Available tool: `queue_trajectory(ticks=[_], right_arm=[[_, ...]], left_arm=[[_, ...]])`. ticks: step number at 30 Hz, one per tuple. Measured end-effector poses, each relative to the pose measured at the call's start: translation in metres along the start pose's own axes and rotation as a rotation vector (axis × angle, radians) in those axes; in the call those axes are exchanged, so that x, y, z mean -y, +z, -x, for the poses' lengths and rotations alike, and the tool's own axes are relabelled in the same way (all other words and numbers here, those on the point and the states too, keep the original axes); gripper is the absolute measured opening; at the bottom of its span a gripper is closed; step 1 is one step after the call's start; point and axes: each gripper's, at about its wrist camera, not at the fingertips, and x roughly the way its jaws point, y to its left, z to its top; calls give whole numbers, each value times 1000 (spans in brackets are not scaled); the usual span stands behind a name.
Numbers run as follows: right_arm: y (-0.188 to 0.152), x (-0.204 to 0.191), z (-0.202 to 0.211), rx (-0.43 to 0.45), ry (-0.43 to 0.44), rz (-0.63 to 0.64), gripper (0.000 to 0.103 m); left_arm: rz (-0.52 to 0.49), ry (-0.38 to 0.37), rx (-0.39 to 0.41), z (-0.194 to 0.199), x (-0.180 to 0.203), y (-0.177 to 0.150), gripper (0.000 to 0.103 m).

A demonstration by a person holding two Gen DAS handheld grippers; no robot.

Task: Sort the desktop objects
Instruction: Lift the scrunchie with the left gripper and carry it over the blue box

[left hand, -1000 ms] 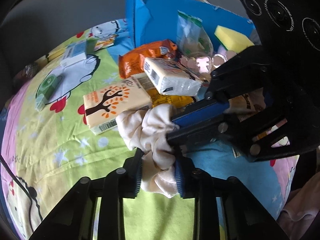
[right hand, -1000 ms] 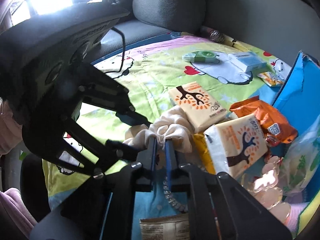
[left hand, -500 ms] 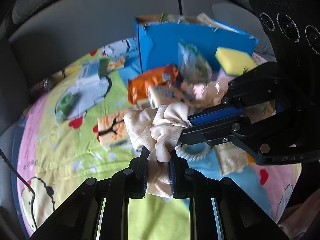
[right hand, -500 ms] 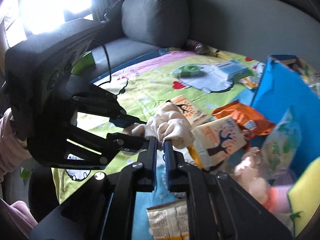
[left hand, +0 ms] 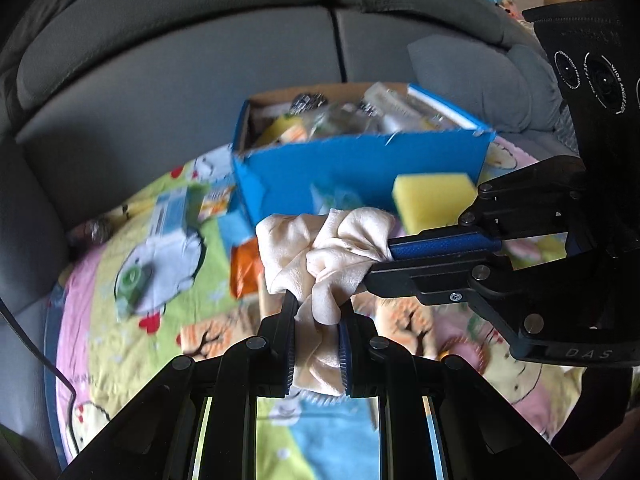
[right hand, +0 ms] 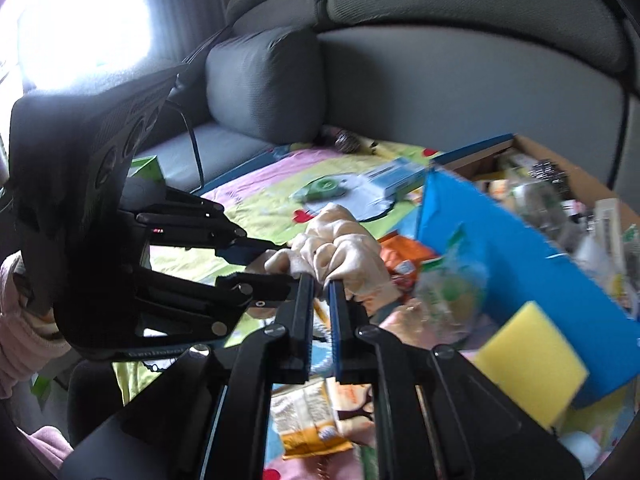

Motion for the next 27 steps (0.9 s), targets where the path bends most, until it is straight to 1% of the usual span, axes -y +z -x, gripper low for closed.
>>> queue_trajectory(ticks=[5, 12, 16, 18, 20, 27], right_arm=[[6, 15, 22, 32, -46, -12, 7], [20, 43, 45, 70, -130, -44, 7], [28, 64, 56, 92, -166, -71, 7], [32, 75, 60, 103, -185, -85, 7], [36, 86, 62, 112, -195, -99, 7], [46, 116, 64, 117, -237, -121, 7]], left_arm=[[-14, 6, 32, -1, 15, 25, 17], [-6, 53, 70, -8, 26, 63, 17], [5, 59, 85, -15, 28, 86, 17], [7, 58, 90, -19, 28, 97, 17], [-2, 75, 95, -25, 31, 108, 17], [4, 90, 121, -46, 36, 134, 17]])
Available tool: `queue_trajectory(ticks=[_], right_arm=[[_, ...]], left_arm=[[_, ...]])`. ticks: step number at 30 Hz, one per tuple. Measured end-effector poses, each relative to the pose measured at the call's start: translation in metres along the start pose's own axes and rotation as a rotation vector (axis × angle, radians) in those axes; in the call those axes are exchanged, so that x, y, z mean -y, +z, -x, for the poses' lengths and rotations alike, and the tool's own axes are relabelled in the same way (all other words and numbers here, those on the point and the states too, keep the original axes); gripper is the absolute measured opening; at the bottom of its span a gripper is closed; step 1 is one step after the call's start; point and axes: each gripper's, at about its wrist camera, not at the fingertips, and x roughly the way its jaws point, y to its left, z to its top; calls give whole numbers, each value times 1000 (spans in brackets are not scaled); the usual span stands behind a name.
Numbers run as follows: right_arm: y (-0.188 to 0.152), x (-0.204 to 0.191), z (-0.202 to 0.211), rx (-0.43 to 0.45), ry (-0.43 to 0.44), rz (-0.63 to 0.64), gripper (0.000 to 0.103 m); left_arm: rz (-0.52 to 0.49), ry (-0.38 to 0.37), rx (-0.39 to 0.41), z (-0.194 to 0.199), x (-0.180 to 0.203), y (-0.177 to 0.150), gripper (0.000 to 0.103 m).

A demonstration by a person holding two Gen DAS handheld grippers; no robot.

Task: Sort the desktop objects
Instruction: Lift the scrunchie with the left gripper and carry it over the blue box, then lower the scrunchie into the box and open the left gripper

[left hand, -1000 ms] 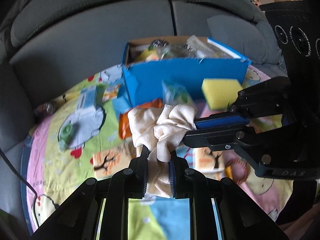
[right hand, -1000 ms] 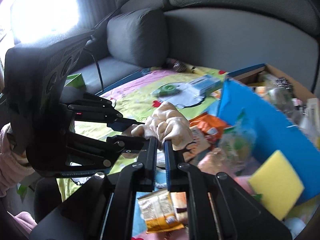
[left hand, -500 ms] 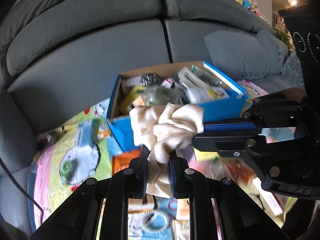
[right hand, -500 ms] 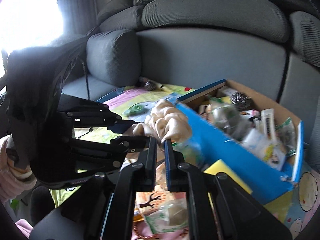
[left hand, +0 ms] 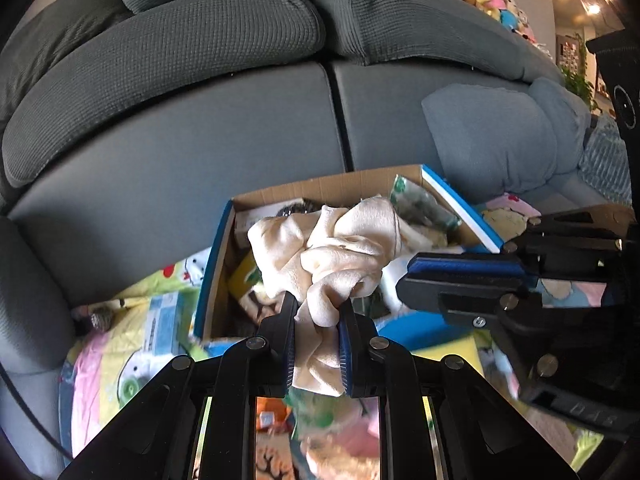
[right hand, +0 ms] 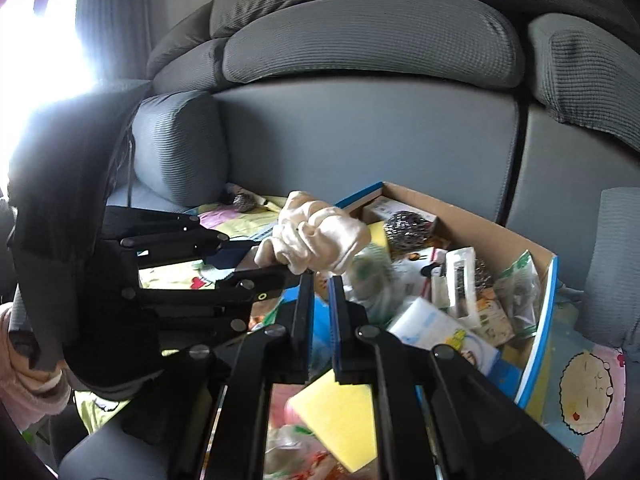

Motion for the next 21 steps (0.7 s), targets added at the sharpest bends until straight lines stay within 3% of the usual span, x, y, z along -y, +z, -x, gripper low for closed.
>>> queue_trajectory(ticks=[21], right_arm=[[12, 82, -61, -35, -68, -147, 7]], left_arm=[[50, 54, -9, -84, -2, 40, 17]])
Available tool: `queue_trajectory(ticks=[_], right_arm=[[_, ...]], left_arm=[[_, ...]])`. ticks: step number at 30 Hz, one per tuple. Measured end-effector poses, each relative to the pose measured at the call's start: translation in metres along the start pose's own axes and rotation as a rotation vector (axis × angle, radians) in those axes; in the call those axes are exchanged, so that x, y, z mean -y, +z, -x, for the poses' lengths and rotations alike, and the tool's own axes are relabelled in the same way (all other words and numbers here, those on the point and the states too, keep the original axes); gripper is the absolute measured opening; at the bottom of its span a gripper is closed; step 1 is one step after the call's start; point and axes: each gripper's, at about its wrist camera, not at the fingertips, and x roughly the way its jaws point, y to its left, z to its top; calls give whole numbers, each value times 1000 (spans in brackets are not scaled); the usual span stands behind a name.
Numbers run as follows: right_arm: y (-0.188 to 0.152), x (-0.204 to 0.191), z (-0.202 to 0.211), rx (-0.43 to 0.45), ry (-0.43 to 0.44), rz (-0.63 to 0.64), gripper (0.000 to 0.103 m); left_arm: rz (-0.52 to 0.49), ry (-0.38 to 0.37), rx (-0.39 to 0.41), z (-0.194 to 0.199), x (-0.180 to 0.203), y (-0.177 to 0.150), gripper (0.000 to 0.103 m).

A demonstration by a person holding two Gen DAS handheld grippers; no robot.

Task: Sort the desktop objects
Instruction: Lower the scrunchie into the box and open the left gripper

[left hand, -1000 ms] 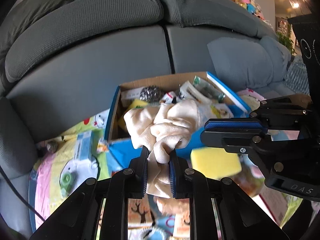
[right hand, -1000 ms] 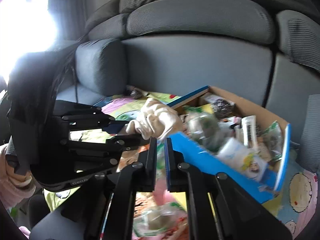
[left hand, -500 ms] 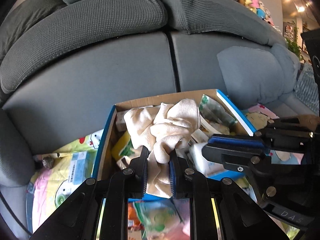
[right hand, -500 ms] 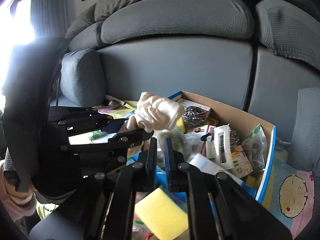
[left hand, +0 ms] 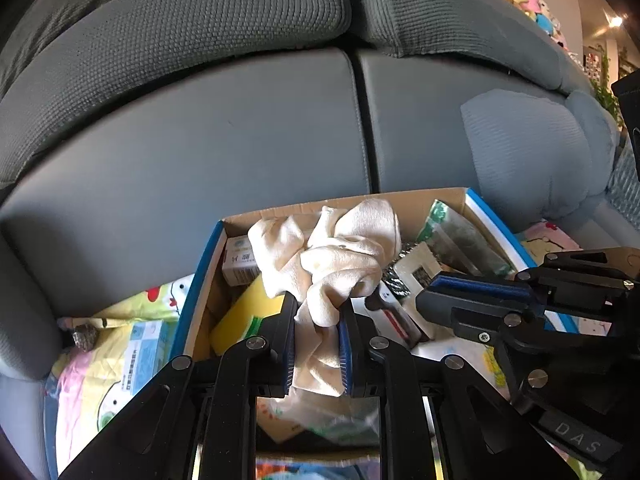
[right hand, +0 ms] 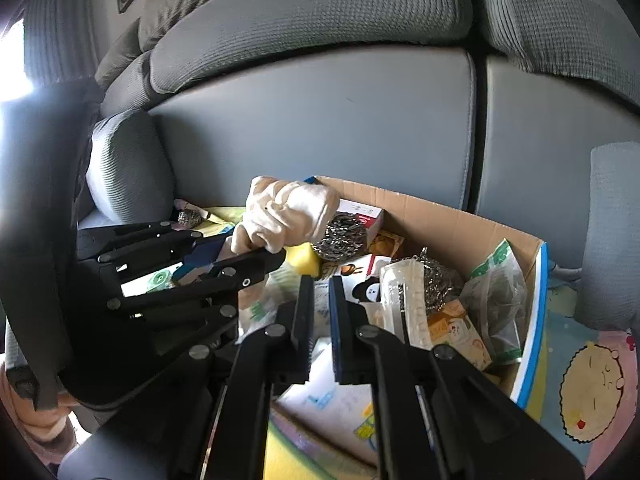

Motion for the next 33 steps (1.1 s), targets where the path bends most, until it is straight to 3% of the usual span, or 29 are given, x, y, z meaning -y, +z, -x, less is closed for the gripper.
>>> queue_trajectory(ticks=[14, 16, 17, 18, 21, 23, 25, 26, 30, 33], right_arm=[[8, 17, -38, -64, -17, -25, 6], [8, 20, -40, -67, -24, -38, 9], [8, 22, -39, -65, -20, -56, 9], [8, 23, -39, -60, -21, -68, 9], [7, 25, -37, -58, -19, -85, 11], [7, 23, -36, -62, -15, -89, 16], [8, 20, -36, -64, -11, -103, 52], [8, 21, -36, -66, -34, -118, 59], [10, 27, -35, -50, -10, -181, 68], [12, 29, -30, -39, 3, -213, 70]], left_arm=[[-21, -67, -93, -41, 1, 0, 20], [-28, -82, -126, -45, 3, 0, 57], [-34, -75, -144, -46, 4, -1, 91], [-41, -45, -141, -45, 4, -3, 99], [-68, -24, -125, -42, 8, -5, 99], [-72, -24, -138, -41, 9, -4, 99], [-64, -29, -135, -38, 7, -3, 101], [-49, -28, -133, -36, 4, -2, 102], [-20, -13, -117, -27, -6, 1, 102], [5, -22, -115, -22, -11, 2, 102]])
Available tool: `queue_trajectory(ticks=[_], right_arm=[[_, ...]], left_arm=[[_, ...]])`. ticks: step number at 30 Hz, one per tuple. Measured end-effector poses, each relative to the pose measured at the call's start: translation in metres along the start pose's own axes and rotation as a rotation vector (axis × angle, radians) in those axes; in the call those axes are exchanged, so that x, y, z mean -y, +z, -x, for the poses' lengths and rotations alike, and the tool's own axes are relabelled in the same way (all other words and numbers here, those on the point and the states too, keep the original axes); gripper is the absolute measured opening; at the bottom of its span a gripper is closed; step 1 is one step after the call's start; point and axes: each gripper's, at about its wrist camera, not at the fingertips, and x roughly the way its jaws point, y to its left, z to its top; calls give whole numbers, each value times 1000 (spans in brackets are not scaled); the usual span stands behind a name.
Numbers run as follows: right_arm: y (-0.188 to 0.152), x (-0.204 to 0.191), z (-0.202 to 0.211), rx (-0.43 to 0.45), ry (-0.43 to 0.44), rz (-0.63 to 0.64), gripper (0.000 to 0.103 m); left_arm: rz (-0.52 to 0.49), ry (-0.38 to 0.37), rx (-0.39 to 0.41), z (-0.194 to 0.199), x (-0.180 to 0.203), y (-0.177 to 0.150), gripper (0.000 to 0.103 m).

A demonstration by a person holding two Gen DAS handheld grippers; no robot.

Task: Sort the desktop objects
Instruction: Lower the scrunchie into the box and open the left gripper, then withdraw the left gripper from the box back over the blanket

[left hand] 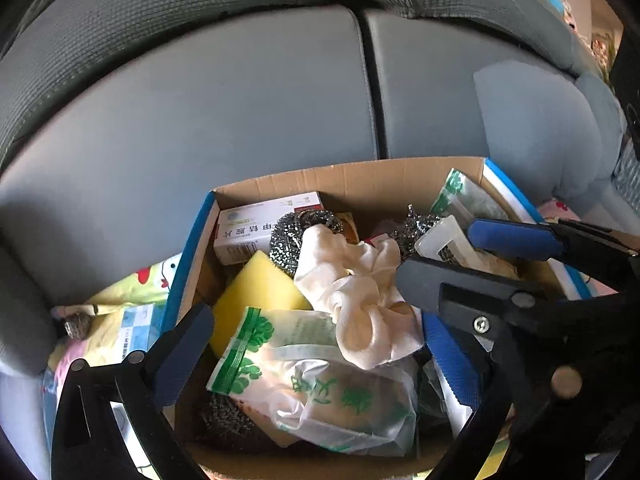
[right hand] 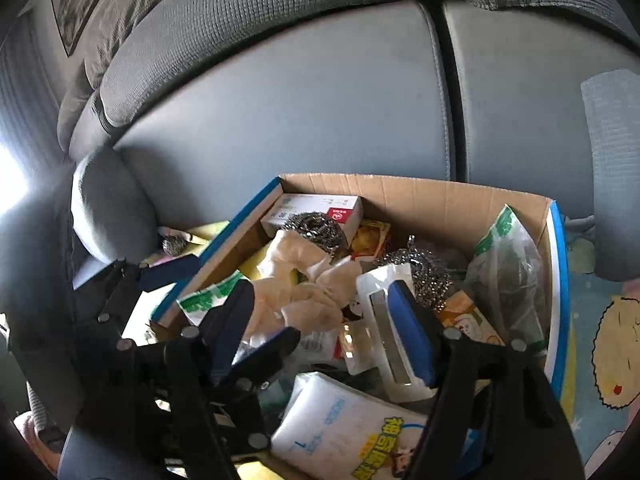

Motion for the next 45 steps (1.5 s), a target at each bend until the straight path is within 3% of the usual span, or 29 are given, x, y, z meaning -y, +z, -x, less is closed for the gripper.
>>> queue_trajectory(ticks=[2, 6, 15, 18, 26, 33, 38, 45], right_arm=[[1, -2, 3, -1, -3, -2, 70], [1, -8, 7, -9, -17, -3, 80], [-6, -13, 56, 65, -23, -55, 83], [-16, -16, 81, 89, -19, -44, 98], [-64, -36, 123, 49, 14, 21, 103], [-108, -59, 148, 4, 67, 132, 103], [-136, -80, 157, -37, 106, 183, 103], [-182, -124, 163, -92, 157, 369, 103]], left_arm=[[10, -2, 7, 5, -2, 0, 102], [3, 31, 40, 19, -1, 0, 102], [107, 12, 159, 79, -26, -13, 102], [118, 24, 168, 101, -35, -23, 102], [147, 39, 110, 154, -61, -79, 102], [143, 24, -20, 174, -69, -147, 102], [64, 9, -84, 182, -56, -192, 102], [-72, -60, -113, 188, -26, -244, 102]])
